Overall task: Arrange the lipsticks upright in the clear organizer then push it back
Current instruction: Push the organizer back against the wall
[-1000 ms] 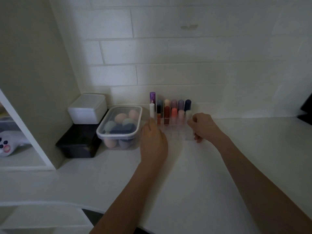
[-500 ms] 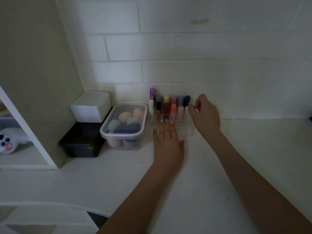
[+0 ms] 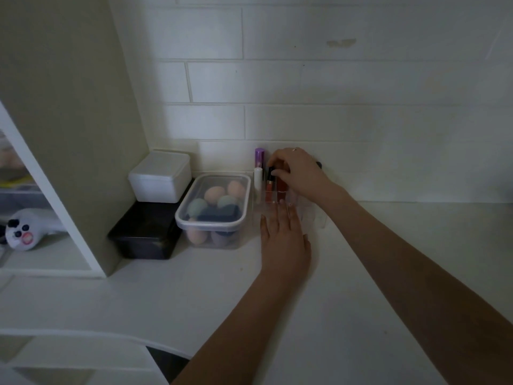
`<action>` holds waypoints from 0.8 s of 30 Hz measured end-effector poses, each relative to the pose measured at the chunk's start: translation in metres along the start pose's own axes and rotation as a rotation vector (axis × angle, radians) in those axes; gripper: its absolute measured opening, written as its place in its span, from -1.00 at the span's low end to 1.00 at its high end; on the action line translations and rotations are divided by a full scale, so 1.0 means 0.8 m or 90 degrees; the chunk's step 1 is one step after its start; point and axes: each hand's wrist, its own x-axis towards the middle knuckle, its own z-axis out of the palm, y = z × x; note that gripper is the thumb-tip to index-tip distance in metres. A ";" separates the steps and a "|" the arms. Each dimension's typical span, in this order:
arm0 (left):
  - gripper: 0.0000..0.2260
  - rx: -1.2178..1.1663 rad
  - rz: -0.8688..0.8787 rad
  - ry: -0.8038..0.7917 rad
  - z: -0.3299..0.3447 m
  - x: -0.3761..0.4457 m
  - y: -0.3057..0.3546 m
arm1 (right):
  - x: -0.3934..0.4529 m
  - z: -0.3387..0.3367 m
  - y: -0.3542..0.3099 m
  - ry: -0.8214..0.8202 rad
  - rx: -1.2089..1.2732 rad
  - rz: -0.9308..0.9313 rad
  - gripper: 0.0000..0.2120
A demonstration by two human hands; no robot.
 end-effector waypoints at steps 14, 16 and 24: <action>-0.38 -0.028 -0.004 -0.008 -0.002 -0.001 0.001 | -0.002 0.009 -0.001 0.001 0.079 -0.002 -0.88; -0.39 -0.029 -0.003 -0.007 -0.003 -0.001 0.001 | -0.003 0.007 -0.001 0.007 0.072 -0.005 -0.89; -0.39 -0.037 0.001 0.014 -0.001 -0.002 0.000 | -0.004 0.005 0.001 0.059 0.098 0.004 -0.90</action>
